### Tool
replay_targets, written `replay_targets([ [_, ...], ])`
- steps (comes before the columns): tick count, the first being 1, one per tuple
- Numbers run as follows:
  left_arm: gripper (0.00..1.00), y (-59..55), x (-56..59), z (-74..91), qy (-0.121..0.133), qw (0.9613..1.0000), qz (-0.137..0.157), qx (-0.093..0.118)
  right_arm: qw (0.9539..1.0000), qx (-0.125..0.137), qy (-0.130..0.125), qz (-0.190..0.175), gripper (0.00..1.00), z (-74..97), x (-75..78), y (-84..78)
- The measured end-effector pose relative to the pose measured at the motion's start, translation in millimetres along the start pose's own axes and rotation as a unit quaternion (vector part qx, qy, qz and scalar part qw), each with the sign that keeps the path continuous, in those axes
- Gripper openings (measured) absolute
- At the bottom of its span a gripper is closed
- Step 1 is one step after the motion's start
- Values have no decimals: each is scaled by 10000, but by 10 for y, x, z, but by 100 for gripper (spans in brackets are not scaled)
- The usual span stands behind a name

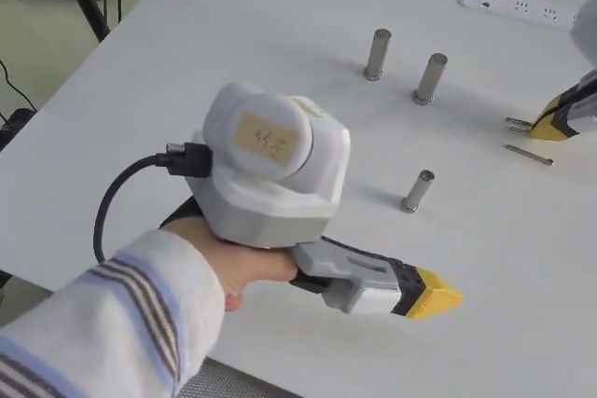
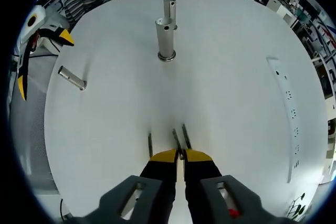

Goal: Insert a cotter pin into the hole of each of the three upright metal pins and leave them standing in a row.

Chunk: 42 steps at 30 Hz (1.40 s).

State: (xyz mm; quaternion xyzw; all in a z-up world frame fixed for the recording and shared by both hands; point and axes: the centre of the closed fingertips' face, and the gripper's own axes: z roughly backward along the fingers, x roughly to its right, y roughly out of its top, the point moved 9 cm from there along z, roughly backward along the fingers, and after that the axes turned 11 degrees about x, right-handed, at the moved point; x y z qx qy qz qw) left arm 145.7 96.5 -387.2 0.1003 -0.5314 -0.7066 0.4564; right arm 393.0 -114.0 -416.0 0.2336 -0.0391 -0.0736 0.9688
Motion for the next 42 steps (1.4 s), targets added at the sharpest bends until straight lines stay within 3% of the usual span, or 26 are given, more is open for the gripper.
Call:
replay_targets([
  [7, 94, 22, -12, 30, 21, 10000, -1, 44, 9996, -146, 52, 223, 0, -25, 24, 13],
  [14, 94, 29, -10, 51, 26, 10000, -9, 69, 9997, -227, -41, 40, 0, -30, 32, 18],
  [21, 94, 63, -13, 61, 12, 9999, -26, 126, 9987, -391, -67, 306, 0, -37, 22, 39],
  [30, 94, 65, 17, 65, -26, 9998, -66, 161, 9987, -413, -126, 285, 0, -19, -11, 48],
  [37, 92, 85, 14, 82, 6, 9997, -34, 234, 9979, -380, -24, 532, 0, 114, -194, 115],
  [42, 92, 113, 12, 92, 38, 9995, -35, 296, 9971, -68, -52, 759, 0, 294, -367, 225],
])
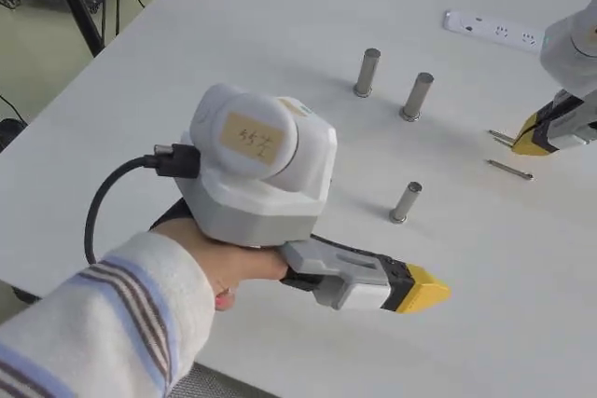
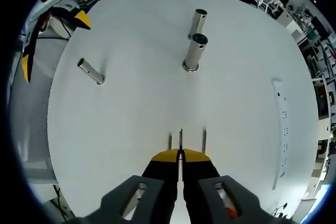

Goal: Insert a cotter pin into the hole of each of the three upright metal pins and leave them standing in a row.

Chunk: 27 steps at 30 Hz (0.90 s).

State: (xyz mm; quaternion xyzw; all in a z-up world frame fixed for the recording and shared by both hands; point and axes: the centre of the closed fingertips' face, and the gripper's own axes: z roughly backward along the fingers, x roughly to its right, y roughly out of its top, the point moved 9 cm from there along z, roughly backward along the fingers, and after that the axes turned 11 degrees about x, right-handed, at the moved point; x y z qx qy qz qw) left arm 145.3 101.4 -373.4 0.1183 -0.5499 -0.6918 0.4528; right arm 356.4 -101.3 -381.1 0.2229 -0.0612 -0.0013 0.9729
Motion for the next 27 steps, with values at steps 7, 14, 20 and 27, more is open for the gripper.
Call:
replay_targets([
  [7, 88, 95, -20, -11, -49, 9999, 82, 118, 9983, 527, -197, 175, 0, 211, -193, 202],
  [14, 86, 235, -34, -82, -109, 9998, -9, 177, 9956, 594, -228, 689, 0, 366, -462, 349],
  [20, 80, 312, -21, -149, -212, 9995, 73, 201, 9928, 799, -292, 837, 0, 437, -548, 386],
  [27, 74, 342, 0, -244, -300, 9992, 194, 195, 9877, 1084, -483, 1018, 0, 564, -758, 394],
])
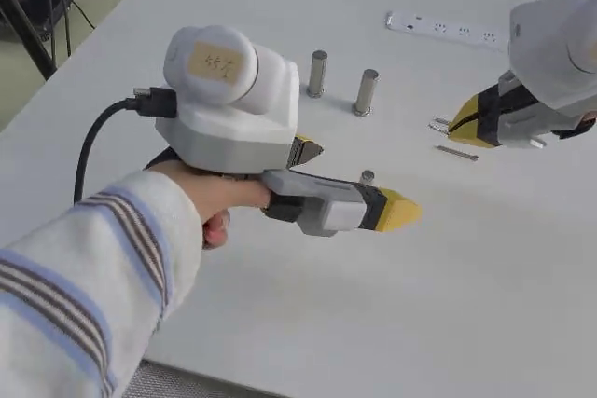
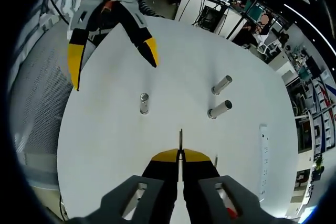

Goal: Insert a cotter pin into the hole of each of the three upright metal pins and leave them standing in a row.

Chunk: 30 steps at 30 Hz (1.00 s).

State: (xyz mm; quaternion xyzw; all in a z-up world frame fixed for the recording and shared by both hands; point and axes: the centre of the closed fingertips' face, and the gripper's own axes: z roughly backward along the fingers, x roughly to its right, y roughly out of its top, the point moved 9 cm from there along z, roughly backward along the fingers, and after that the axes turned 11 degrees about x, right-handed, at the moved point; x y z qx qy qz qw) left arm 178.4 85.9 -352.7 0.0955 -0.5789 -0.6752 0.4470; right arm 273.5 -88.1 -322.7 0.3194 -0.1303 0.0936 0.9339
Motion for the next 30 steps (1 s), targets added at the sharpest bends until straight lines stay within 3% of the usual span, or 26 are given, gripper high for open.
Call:
replay_targets([
  [6, 57, 62, 44, -110, -179, 9995, 254, 37, 9998, 58, -120, 149, 0, 95, -123, 20],
  [15, 42, 197, 118, -360, -528, 9965, 608, 206, 9993, 323, -204, 9, 0, 182, -315, 25],
  [22, 32, 227, 169, -495, -785, 9926, 875, 299, 9984, 429, -355, 114, 0, 209, -386, 52],
  [30, 21, 226, 160, -560, -894, 9898, 1061, 312, 9978, 513, -407, 142, 0, 219, -441, 112],
])
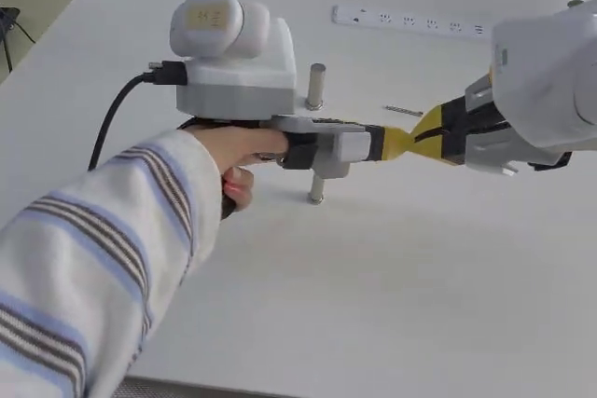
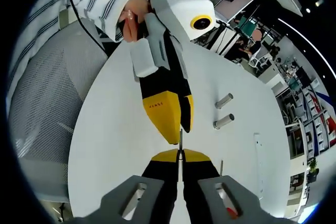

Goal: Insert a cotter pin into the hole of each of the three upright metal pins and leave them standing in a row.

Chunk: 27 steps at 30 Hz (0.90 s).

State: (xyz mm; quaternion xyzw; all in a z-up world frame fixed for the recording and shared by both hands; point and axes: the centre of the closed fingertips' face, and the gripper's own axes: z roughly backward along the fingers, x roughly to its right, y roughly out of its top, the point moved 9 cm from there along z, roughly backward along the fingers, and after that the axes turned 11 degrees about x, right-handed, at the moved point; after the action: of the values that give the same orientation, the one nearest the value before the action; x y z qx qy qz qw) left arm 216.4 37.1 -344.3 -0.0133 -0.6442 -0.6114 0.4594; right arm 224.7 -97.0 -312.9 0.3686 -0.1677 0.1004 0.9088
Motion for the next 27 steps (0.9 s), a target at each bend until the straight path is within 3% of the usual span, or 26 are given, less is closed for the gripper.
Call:
replay_targets([
  [17, 0, -34, 40, -25, -160, 9996, 203, -70, 9999, 104, -53, 54, 0, 31, -15, 36],
  [27, 0, -18, 60, 7, -147, 9995, 278, -73, 9998, 151, -57, 106, 0, 49, -30, 85],
])
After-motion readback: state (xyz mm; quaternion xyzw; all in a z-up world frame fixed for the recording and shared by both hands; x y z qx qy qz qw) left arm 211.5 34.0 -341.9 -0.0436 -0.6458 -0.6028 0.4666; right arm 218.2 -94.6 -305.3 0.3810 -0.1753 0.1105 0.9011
